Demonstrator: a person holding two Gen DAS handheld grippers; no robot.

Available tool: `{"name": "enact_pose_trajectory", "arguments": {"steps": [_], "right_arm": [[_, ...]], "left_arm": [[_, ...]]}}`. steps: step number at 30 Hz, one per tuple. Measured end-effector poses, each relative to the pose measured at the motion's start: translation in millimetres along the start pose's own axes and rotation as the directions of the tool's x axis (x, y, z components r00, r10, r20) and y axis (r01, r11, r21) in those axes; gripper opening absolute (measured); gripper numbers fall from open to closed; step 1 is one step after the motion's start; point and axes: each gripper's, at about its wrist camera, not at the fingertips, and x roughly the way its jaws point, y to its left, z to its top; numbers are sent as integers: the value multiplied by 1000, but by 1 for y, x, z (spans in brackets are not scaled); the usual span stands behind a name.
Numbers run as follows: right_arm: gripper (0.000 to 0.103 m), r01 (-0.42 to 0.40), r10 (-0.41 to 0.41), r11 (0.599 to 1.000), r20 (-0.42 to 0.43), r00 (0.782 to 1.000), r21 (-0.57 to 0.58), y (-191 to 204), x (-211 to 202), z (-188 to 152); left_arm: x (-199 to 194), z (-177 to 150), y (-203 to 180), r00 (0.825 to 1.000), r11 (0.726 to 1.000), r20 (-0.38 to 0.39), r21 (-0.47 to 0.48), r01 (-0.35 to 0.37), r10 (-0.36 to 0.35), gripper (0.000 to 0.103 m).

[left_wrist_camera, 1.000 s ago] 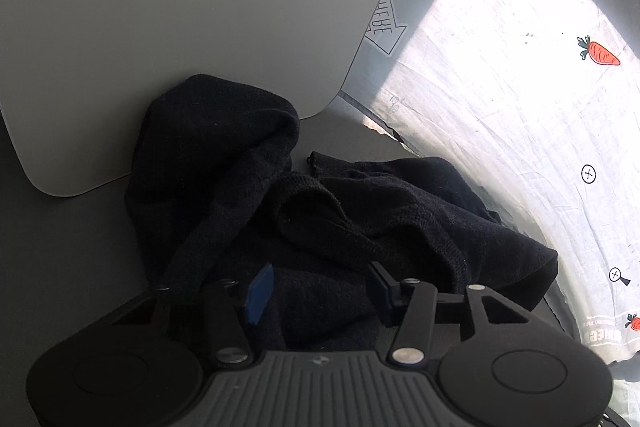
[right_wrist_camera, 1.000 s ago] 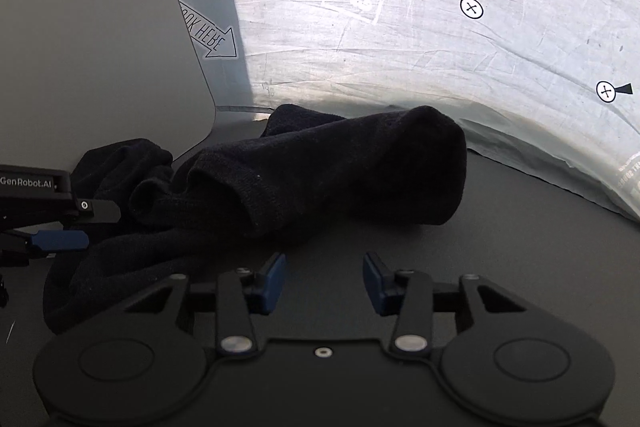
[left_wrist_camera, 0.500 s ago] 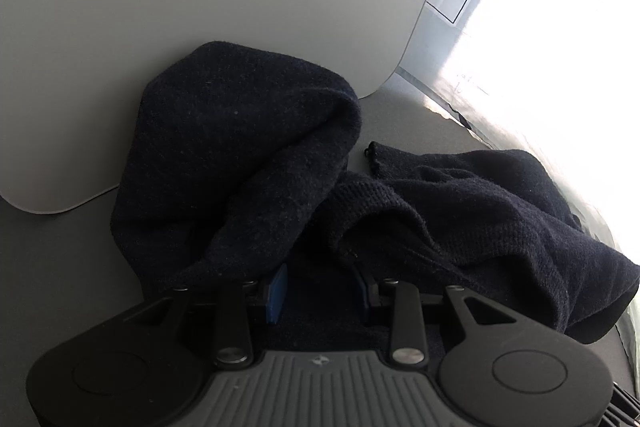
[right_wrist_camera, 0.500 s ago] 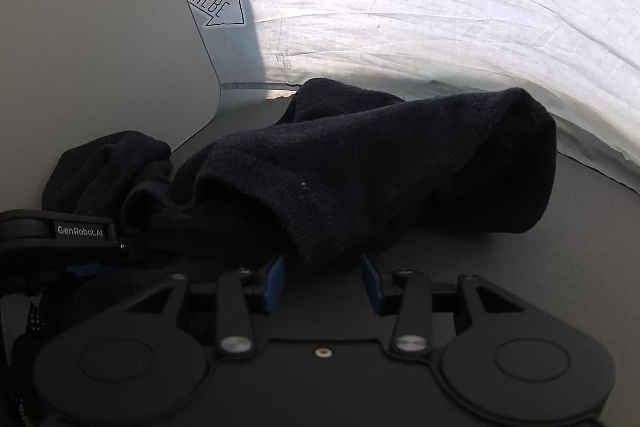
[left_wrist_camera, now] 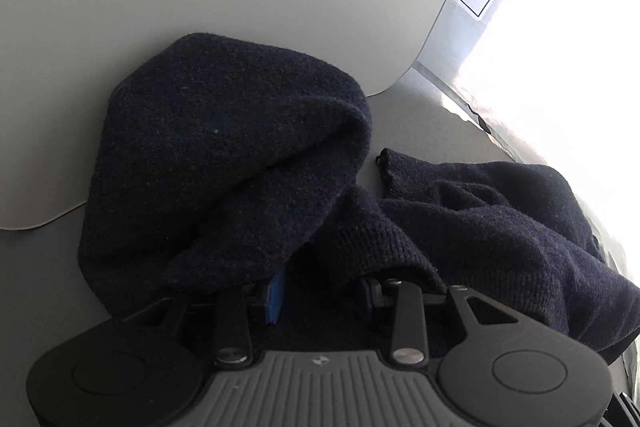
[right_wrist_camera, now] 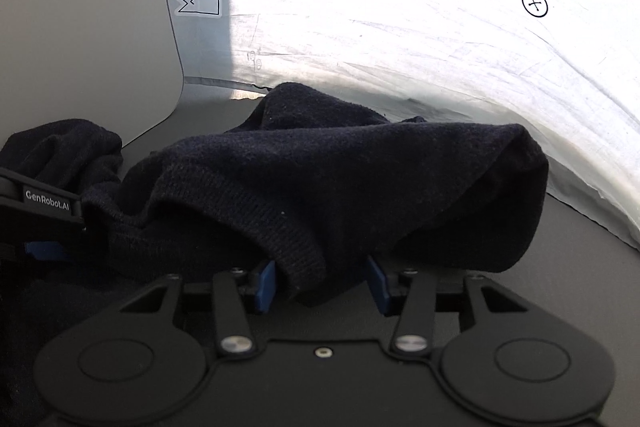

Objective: Fold clothes
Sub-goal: 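Close the left gripper on the sweater while the right gripper grasps it too, then lift the navy sweater high with both grippers and shake it out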

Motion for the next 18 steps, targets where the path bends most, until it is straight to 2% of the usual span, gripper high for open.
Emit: {"name": "enact_pose_trajectory", "arguments": {"steps": [1, 3, 8, 11, 14, 18], "right_arm": [[15, 2, -2, 1000, 16, 1000, 0, -3, -2, 0], [11, 6, -6, 1000, 51, 999, 4, -8, -7, 1], [10, 45, -38, 999, 198, 979, -31, -15, -43, 8], [6, 116, -82, 989, 319, 944, -89, -14, -71, 14], [5, 177, -129, 981, 407, 904, -83, -22, -98, 22], [5, 196, -178, 980, 444, 878, 5, -53, -134, 30]], "left_arm": [[-1, 0, 0, 1000, 1000, 6, -9, 8, -8, 35], [-4, -1, 0, 999, 999, 30, -27, 31, -30, 12], [-30, -3, -5, 992, 992, 107, -101, 77, -66, 10], [-58, -4, -15, 980, 985, 163, -108, 131, -113, 9], [-93, -4, -32, 958, 979, 235, -79, 189, -165, 9], [-140, -8, -58, 920, 964, 308, -27, 263, -243, 9]]}}
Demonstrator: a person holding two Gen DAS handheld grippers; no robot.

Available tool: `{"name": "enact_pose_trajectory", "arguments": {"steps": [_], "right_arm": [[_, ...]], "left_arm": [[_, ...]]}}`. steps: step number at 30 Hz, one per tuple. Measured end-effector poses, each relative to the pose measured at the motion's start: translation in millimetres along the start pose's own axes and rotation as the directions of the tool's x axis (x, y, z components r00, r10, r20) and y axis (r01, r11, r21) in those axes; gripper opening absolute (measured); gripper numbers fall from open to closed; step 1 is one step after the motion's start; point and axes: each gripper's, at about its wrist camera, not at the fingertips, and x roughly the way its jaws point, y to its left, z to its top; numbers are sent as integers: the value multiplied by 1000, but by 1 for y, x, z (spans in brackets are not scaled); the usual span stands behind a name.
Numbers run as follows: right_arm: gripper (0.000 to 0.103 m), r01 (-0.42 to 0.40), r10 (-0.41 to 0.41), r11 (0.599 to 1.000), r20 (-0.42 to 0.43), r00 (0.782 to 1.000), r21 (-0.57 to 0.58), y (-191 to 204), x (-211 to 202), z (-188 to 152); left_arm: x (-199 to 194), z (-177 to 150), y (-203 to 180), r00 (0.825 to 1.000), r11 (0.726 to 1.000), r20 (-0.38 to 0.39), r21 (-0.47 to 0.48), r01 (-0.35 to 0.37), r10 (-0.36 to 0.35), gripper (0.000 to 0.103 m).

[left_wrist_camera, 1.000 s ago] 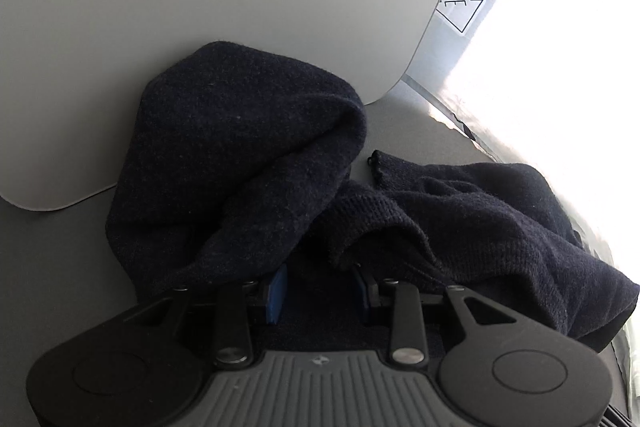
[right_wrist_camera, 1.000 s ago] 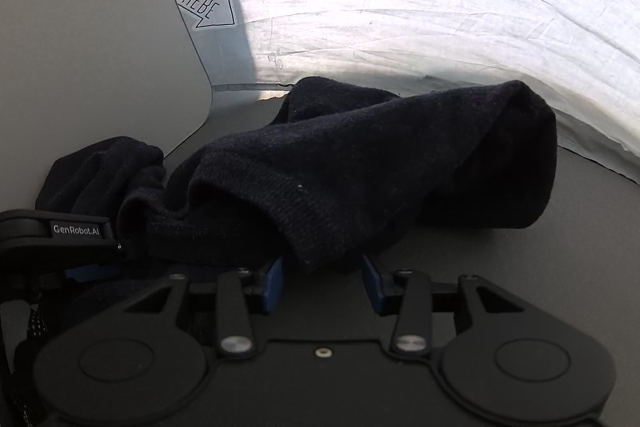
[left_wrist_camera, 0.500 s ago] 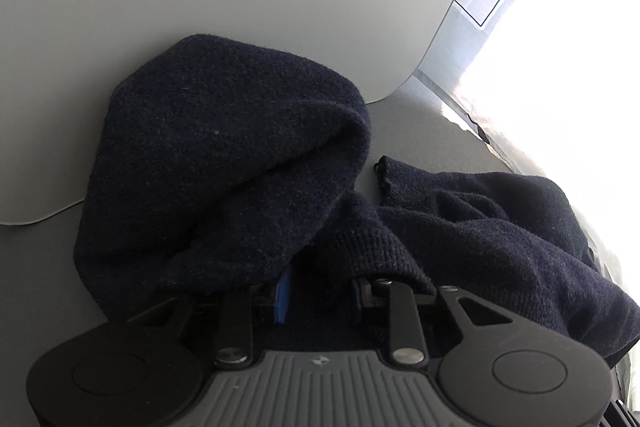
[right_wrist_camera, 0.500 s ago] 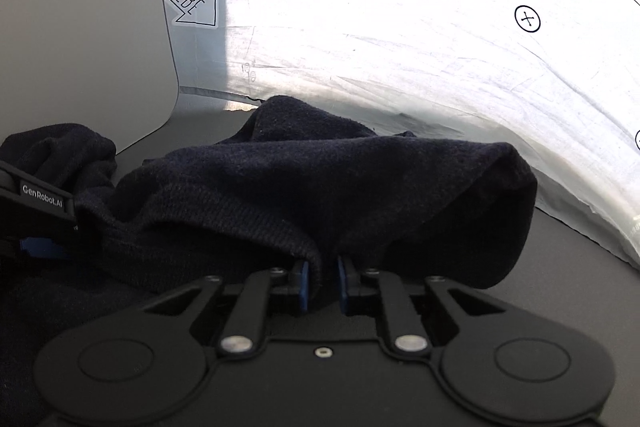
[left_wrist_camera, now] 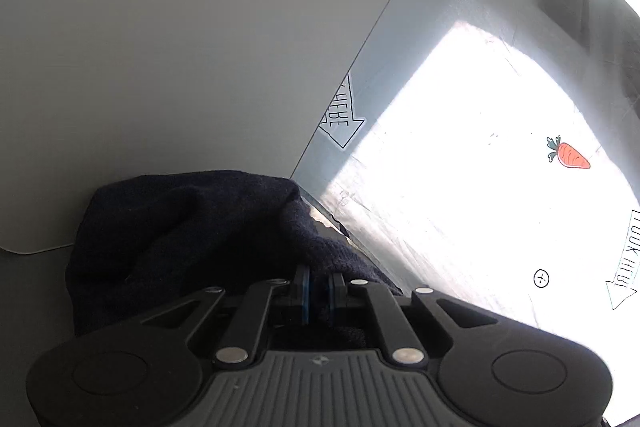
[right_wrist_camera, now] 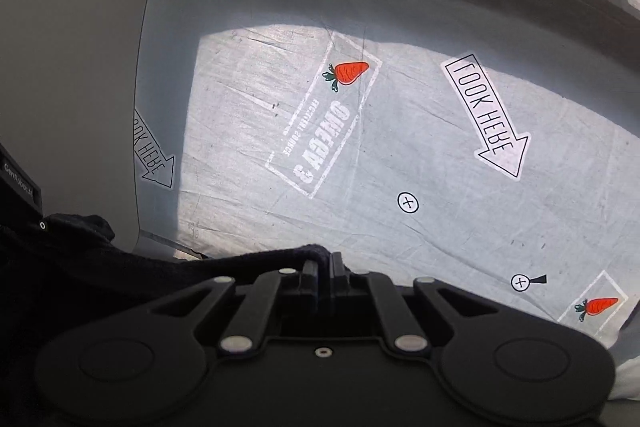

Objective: Fold clothes
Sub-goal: 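Lift the navy sweater high with both grippers and shake it out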

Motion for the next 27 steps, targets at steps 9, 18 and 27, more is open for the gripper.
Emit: {"name": "enact_pose_trajectory", "arguments": {"steps": [9, 18, 27], "right_arm": [[4, 107, -120, 988, 114, 986, 115, -95, -91, 17], [4, 193, -240, 966, 305, 922, 174, -179, -221, 34], [4, 274, -357, 931, 448, 820, 241, -263, -363, 36]], "left_arm": [[-106, -26, -90, 979, 977, 119, 153, 147, -166, 7], [-234, -74, -156, 908, 927, 216, 190, 323, -360, 6], [-355, -145, -209, 808, 843, 251, 244, 480, -533, 5]]}}
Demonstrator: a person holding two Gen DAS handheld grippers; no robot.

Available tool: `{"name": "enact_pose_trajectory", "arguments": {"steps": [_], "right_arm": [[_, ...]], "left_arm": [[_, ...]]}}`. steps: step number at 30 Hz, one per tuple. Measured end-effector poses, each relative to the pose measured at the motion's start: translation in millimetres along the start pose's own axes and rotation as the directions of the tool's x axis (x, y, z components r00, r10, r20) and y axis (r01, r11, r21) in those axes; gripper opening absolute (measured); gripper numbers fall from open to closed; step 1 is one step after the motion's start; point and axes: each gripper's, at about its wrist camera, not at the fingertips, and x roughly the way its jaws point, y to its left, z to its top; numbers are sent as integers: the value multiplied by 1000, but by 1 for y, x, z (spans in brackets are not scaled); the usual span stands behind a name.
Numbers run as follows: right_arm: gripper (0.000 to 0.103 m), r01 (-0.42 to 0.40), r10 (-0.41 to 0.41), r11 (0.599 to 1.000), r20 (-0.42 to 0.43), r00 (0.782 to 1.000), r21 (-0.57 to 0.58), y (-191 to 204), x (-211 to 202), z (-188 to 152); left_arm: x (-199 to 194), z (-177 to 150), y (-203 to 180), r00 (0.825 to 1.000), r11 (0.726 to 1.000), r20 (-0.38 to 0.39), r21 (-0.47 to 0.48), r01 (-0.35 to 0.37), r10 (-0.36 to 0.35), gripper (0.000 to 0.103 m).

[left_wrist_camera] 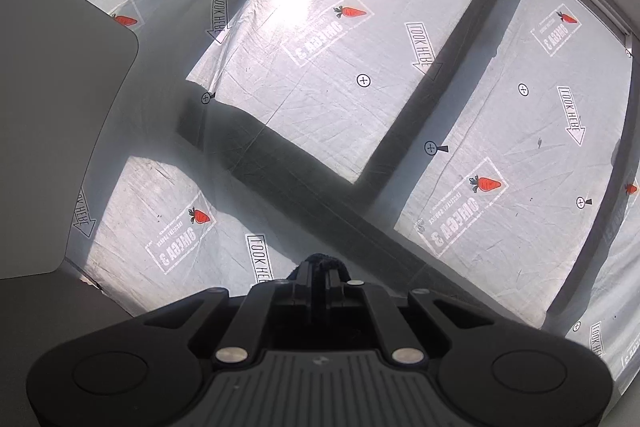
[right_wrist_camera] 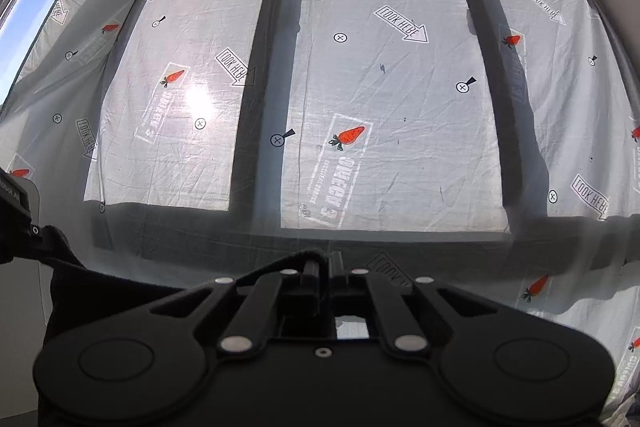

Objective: Fold clothes
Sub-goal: 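Lift the navy sweater high with both grippers and shake it out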

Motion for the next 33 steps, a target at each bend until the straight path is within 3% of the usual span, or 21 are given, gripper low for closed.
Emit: {"name": "enact_pose_trajectory", "arguments": {"steps": [6, 11, 18, 21, 25, 29, 33], "right_arm": [[4, 87, -86, 996, 135, 987, -2, -72, -61, 48], [4, 151, -146, 988, 236, 961, -5, -121, -118, 83], [4, 126, -148, 988, 299, 943, 89, -160, -166, 115], [4, 103, -130, 989, 288, 949, 108, -165, -167, 113], [4, 64, -93, 988, 203, 975, 142, -169, -157, 91], [4, 63, -70, 990, 51, 996, 124, -161, -122, 45], [4, 71, -65, 994, -74, 995, 88, -152, -70, -5]], "left_arm": [[-49, -19, -77, 989, 989, 38, 17, 144, -145, 5], [-95, -32, -126, 964, 967, 80, 40, 251, -253, 5], [-141, -32, -161, 927, 934, 114, 61, 351, -356, 5], [-147, -34, -163, 930, 936, 112, 81, 343, -351, 5], [-131, -46, -150, 952, 949, 43, 103, 297, -303, 5], [-91, -71, -127, 977, 971, -64, 117, 209, -202, 5], [-27, -93, -105, 980, 984, -162, 117, 135, -116, 5]]}}
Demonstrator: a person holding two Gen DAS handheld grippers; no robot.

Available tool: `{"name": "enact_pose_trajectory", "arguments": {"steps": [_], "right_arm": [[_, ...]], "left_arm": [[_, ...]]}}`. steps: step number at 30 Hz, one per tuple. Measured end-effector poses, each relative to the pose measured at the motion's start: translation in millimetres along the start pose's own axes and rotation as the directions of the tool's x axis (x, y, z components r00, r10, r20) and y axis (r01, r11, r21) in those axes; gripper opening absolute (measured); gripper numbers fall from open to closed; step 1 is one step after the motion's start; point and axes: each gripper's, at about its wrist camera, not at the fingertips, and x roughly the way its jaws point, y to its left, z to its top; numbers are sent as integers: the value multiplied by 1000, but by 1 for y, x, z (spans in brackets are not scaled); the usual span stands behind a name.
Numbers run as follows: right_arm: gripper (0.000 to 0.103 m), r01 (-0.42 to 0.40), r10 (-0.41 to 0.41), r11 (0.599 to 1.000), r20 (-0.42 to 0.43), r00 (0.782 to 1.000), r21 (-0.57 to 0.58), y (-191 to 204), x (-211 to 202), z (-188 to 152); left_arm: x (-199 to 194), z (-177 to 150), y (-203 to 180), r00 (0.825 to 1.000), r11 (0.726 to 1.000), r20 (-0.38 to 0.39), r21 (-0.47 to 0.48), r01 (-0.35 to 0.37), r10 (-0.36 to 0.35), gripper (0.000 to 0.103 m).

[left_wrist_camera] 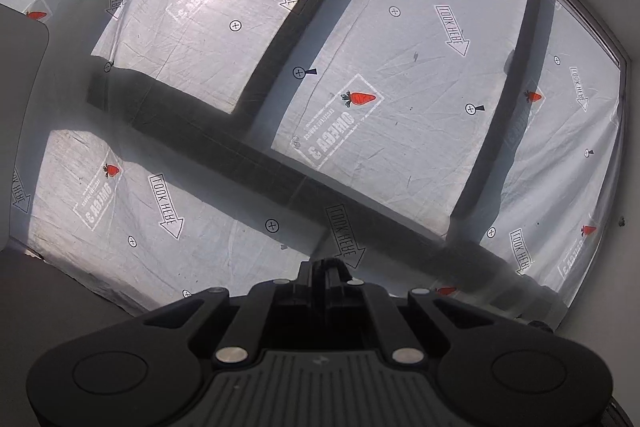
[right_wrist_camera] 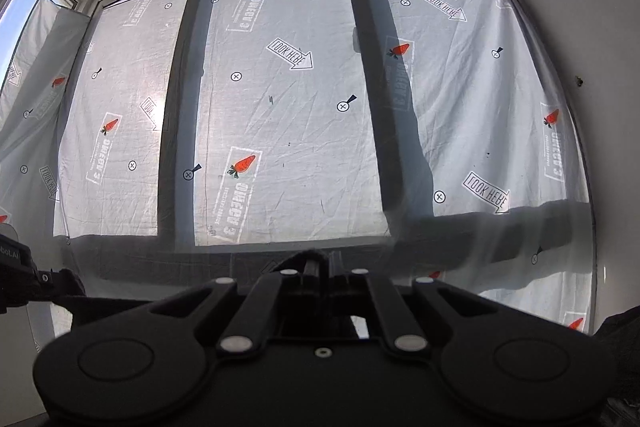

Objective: Fold clothes
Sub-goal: 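Lift the navy sweater high with both grippers and shake it out, then lower the sweater onto the open table with both grippers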

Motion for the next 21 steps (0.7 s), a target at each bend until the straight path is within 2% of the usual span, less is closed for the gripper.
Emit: {"name": "enact_pose_trajectory", "arguments": {"steps": [5, 7, 9, 10, 11, 14, 16, 17, 19, 21], "right_arm": [[4, 6, -11, 999, -115, 993, -40, 7, 83, -44], [5, 13, -23, 999, -191, 981, -53, 8, 123, -67], [13, 20, -53, 994, -309, 949, -107, 17, 165, -100], [31, 30, -73, 992, -353, 933, -125, 19, 181, -121], [44, 35, -86, 990, -387, 918, -135, 21, 191, -137], [47, 7, -76, 992, -546, 834, -127, 17, 216, -200], [48, 7, -83, 993, -635, 768, -121, 13, 215, -240], [48, 7, -87, 992, -664, 743, -123, 11, 211, -255], [49, 5, -96, 991, -706, 702, -130, 8, 202, -276], [49, -2, -90, 992, -740, 666, -123, 1, 190, -288]], "left_arm": [[93, -16, 35, 993, 998, -101, 20, -66, 67, 5], [141, -37, 52, 974, 995, -204, 33, -95, 99, 6], [190, -57, 69, 944, 991, -304, 48, -122, 131, 10], [208, -70, 79, 925, 989, -351, 51, -140, 149, 12], [219, -85, 90, 903, 985, -395, 48, -163, 169, 16], [250, -130, 124, 826, 971, -517, 50, -232, 224, 19], [248, -159, 141, 775, 959, -574, 75, -273, 266, 22], [245, -173, 150, 748, 952, -600, 91, -292, 286, 26], [240, -199, 164, 693, 939, -646, 123, -321, 321, 29], [229, -218, 172, 645, 931, -683, 153, -331, 342, 30]]}}
